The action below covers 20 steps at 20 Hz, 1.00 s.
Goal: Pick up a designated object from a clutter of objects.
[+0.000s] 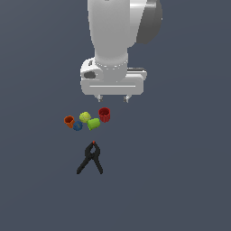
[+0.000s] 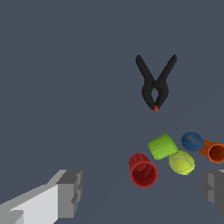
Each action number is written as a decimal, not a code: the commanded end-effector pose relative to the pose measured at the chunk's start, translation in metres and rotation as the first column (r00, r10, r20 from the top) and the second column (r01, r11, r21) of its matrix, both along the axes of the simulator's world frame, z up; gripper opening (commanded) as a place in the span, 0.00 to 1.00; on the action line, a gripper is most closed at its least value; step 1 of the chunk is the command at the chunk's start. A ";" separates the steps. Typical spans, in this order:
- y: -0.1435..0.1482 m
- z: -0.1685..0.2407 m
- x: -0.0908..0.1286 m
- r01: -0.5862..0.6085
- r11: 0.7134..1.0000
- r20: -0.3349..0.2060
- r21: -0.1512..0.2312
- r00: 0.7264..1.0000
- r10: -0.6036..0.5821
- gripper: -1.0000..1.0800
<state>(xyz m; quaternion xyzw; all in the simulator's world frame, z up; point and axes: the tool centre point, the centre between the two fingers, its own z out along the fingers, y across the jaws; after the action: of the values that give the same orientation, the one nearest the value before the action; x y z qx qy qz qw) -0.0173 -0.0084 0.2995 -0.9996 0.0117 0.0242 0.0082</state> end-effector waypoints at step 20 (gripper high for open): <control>-0.027 -0.030 -0.010 -0.017 1.000 -0.033 -0.004 0.999 0.017 0.96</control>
<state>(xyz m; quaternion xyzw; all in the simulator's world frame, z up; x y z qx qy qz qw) -0.0261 -0.0349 0.2737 -0.9991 0.0077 0.0412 0.0057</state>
